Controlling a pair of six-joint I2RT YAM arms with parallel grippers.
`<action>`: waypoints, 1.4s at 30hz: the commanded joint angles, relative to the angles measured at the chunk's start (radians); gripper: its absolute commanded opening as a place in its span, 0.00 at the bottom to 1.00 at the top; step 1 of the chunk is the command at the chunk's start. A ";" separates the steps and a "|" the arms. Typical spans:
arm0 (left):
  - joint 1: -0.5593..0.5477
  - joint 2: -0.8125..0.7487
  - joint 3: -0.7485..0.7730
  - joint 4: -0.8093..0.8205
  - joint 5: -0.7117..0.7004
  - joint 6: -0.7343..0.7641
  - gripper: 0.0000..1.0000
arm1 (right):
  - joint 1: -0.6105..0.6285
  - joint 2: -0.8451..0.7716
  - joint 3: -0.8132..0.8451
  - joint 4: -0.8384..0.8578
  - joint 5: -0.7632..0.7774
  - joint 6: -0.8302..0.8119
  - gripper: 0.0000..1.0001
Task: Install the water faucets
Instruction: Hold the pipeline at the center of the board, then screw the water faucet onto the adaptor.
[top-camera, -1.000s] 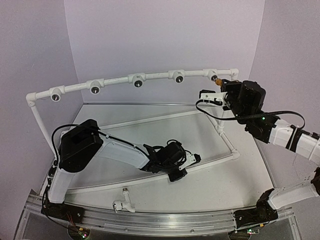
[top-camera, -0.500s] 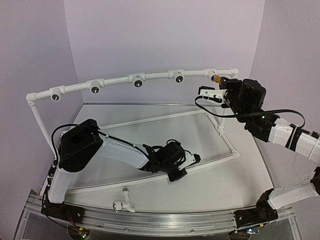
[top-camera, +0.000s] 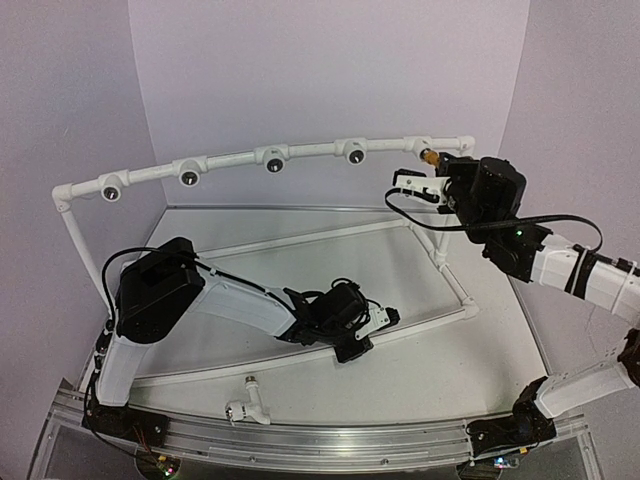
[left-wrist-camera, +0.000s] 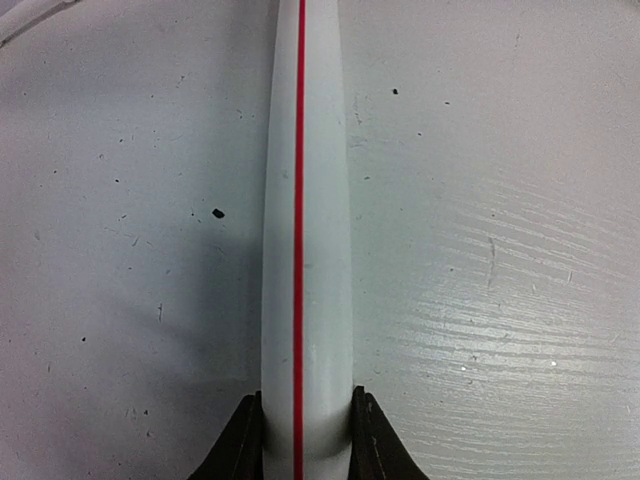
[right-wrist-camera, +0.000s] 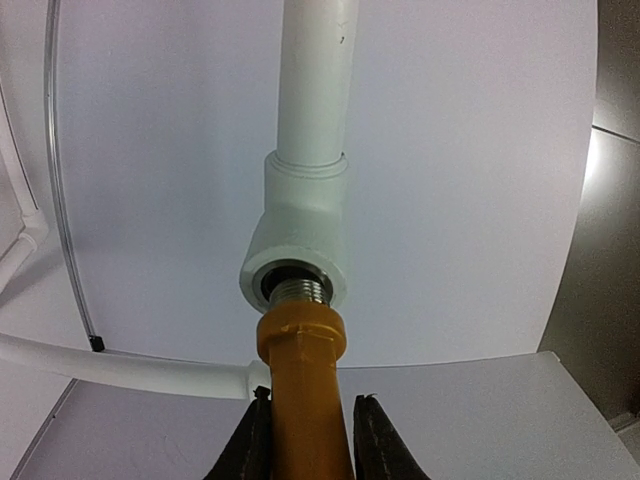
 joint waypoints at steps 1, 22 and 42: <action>-0.019 -0.001 -0.055 -0.160 0.099 0.065 0.00 | 0.003 0.029 0.032 0.116 -0.022 0.025 0.00; -0.020 0.016 -0.042 -0.160 0.095 0.065 0.00 | 0.033 0.057 -0.049 0.185 0.017 0.046 0.00; -0.024 0.030 -0.042 -0.160 0.090 0.066 0.00 | 0.051 0.083 -0.009 0.237 0.065 0.152 0.00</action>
